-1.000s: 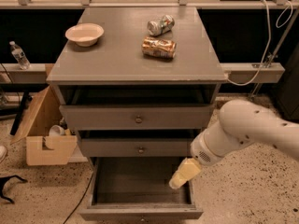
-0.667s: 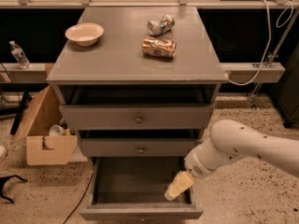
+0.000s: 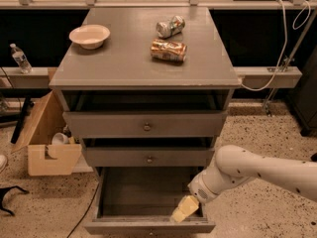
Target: Close bottom drawer
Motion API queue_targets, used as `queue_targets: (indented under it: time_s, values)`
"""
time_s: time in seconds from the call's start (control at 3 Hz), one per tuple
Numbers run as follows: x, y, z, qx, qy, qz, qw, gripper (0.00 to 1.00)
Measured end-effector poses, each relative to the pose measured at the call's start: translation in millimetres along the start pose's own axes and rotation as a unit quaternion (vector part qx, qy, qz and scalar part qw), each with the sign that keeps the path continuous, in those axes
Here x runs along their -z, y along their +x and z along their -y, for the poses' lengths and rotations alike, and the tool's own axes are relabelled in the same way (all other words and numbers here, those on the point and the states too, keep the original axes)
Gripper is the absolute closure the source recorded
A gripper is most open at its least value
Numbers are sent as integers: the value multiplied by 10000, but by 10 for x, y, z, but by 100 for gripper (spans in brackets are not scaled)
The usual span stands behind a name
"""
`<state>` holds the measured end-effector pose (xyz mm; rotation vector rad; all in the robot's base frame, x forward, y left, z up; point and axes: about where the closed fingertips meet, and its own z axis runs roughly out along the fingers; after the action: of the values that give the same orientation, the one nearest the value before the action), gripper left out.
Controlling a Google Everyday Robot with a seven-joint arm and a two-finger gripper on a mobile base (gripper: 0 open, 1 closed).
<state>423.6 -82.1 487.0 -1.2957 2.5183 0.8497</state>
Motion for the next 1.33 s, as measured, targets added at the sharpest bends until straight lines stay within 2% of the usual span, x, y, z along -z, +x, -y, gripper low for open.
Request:
queue_targets:
  time_s: [0.33,0.67,1.0,1.33]
  values:
    - [0,0,0,0,0,0,10000,0]
    - [-281,86,129,94,-210,-21,9997,0]
    - [-826,273,383,327,-542,-21,9980,0]
    - [-1228,461,508,629,-682,50,9957,0]
